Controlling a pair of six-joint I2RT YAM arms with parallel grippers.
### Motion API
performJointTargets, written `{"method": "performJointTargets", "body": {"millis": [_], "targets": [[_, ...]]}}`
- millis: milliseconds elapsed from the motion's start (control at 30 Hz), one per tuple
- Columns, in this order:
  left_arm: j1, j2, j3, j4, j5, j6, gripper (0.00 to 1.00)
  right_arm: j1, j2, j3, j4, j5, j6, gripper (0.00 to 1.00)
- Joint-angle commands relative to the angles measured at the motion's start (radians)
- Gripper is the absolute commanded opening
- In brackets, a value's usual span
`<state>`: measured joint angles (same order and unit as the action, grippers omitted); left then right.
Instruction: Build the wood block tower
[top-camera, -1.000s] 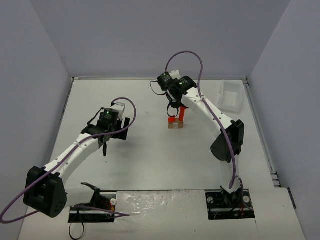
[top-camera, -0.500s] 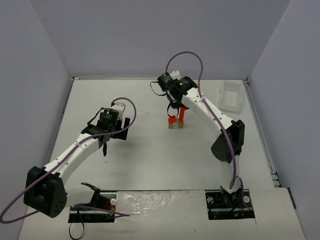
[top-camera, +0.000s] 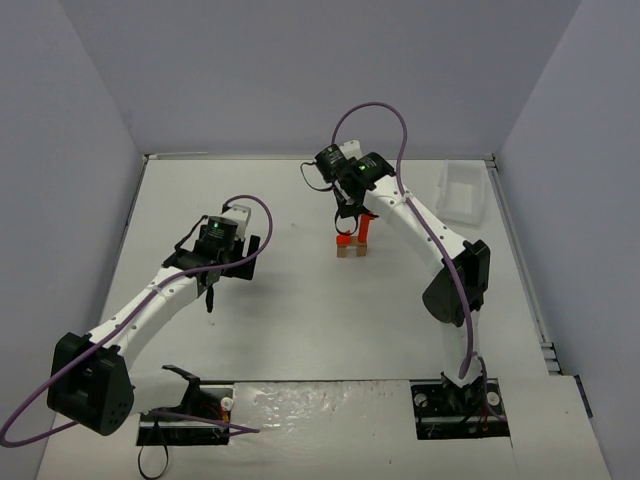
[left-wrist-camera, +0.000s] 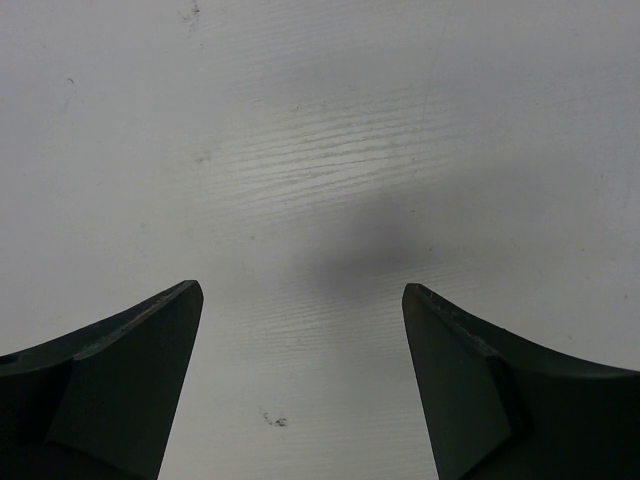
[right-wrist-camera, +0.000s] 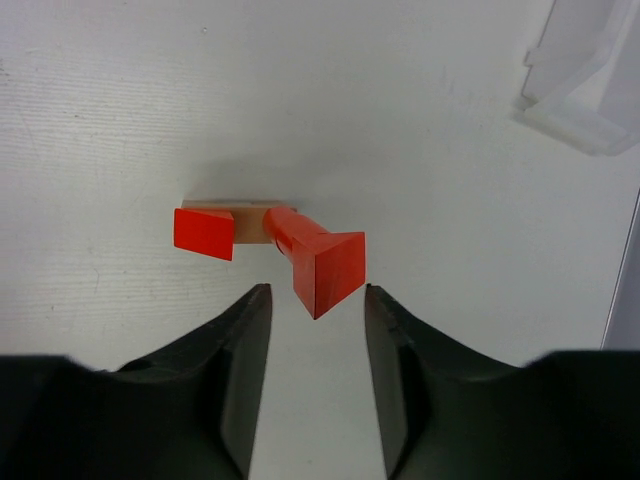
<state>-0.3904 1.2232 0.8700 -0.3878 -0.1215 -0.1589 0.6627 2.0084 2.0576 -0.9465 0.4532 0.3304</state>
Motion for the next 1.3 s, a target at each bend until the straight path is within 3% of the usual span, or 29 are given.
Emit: {"method": "performJointTargets", "body": {"millis": [0, 133, 300, 500, 667, 1000, 1267], "targets": [[0.004, -0.027, 0.023, 0.025, -0.011, -0.01, 0.79, 0.0, -0.089, 0.071, 0.006, 0.004, 0.005, 0.47], [0.004, -0.034, 0.026, 0.023, -0.023, -0.01, 0.78, 0.0, -0.105, 0.128, 0.01, -0.011, -0.01, 0.61], [0.007, -0.057, 0.034, 0.015, -0.046, -0.007, 0.79, -0.015, -0.155, 0.151, 0.066, 0.011, -0.046, 0.72], [0.009, -0.149, 0.11, -0.036, -0.089, -0.002, 0.79, -0.125, -0.342, -0.049, 0.308, -0.085, -0.079, 0.81], [0.014, -0.202, 0.202, -0.119, -0.127, 0.027, 0.79, -0.295, -0.507, -0.253, 0.47, -0.198, -0.1, 0.99], [0.021, -0.293, 0.391, -0.243, -0.244, 0.083, 0.96, -0.462, -0.837, -0.611, 0.667, -0.175, -0.244, 1.0], [0.021, -0.365, 0.482, -0.26, -0.319, 0.16, 0.97, -0.463, -1.083, -0.832, 0.807, -0.118, -0.277, 1.0]]}}
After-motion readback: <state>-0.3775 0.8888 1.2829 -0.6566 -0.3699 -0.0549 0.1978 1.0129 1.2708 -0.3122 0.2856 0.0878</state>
